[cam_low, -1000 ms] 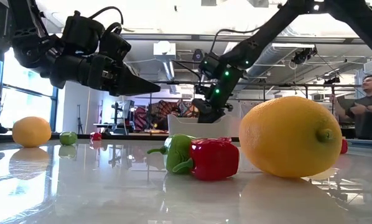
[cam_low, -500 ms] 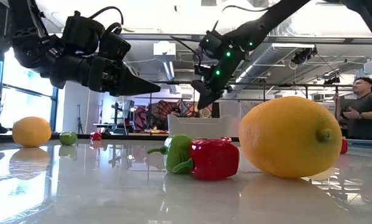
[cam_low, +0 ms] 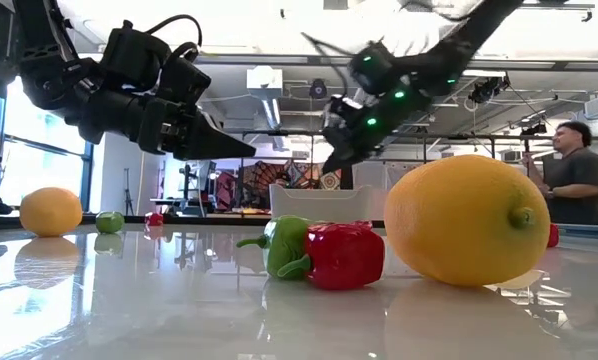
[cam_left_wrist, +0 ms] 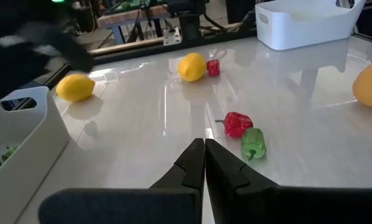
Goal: Sort produce into baskets
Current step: Put the lemon into the black bin
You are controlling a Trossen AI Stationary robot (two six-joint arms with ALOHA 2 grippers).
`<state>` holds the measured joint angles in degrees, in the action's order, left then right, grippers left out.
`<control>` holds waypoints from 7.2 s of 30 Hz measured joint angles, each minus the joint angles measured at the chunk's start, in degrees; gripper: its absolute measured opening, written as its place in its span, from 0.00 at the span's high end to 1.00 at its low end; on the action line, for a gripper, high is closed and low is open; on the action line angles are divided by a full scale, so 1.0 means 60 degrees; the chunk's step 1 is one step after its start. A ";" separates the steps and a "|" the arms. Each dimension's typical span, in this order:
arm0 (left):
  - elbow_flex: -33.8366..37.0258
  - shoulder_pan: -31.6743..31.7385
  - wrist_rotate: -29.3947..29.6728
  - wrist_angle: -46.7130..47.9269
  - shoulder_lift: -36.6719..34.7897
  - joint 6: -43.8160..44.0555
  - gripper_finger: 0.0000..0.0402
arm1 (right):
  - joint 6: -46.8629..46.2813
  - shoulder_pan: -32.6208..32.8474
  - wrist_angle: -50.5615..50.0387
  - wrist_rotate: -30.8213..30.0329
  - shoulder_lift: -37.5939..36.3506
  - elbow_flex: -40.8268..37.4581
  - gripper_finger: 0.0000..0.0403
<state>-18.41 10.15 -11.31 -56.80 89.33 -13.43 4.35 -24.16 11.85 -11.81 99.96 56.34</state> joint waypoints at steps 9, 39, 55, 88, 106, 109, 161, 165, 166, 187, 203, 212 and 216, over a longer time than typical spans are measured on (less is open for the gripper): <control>-0.0314 -0.0039 -0.0009 0.0532 -0.0093 -0.0198 1.00 | -0.0652 0.0965 0.1305 -0.0292 -0.2544 -0.2804 1.00; -0.4903 -0.2789 0.2493 1.8533 -0.3022 0.1069 0.80 | -0.0901 0.2914 0.3187 -0.0718 -0.3195 -0.4747 1.00; -0.4914 -0.4602 0.4927 2.0108 -0.2200 0.1127 0.37 | -0.0901 0.2910 0.3106 -0.0718 -0.3188 -0.4747 1.00; -0.4360 -0.4713 0.4846 1.9995 -0.0443 0.0882 0.37 | -0.0901 0.2910 0.2893 -0.0718 -0.3170 -0.4743 1.00; -0.6185 -0.4696 0.3291 2.0024 -0.0565 0.1557 0.48 | -0.0897 0.2910 0.2871 -0.0721 -0.3170 -0.4743 1.00; -0.6966 -0.4721 0.3141 2.0286 -0.0709 0.1913 0.48 | -0.0750 0.2907 0.2853 -0.0718 -0.3170 -0.4743 1.00; -0.4774 -1.1522 0.1547 1.8143 -0.2264 1.4140 0.49 | 0.0149 0.1774 0.3185 -0.0179 -0.3170 -0.4739 1.00; -0.4721 -1.1484 0.1082 1.7486 -0.2264 1.4068 0.49 | 0.0104 0.1774 0.3178 -0.0179 -0.3170 -0.4739 1.00; -0.4725 -1.1426 0.0884 1.7338 -0.2264 1.4157 0.49 | 0.0104 0.1774 0.3178 -0.0179 -0.3172 -0.4739 1.00; -0.4073 -1.0623 -0.0892 1.5615 -0.2268 1.5925 0.49 | 0.0177 0.1774 0.3030 -0.0177 -0.3170 -0.4739 1.00; -0.4076 -1.0757 -0.0933 1.5714 -0.2268 1.6379 0.48 | 0.0177 0.1774 0.2995 -0.0179 -0.3171 -0.4739 1.00; -0.4076 -1.0757 -0.0940 1.5861 -0.2268 1.7201 0.37 | 0.0210 0.1774 0.2996 -0.0179 -0.3170 -0.4739 1.00; -0.4076 -1.0757 -0.0981 1.5857 -0.2268 1.7117 0.34 | 0.0210 0.1774 0.2997 -0.0179 -0.3170 -0.4739 1.00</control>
<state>-42.87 -54.39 -17.19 38.35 75.72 89.27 5.61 -13.52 29.84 -12.88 80.95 27.90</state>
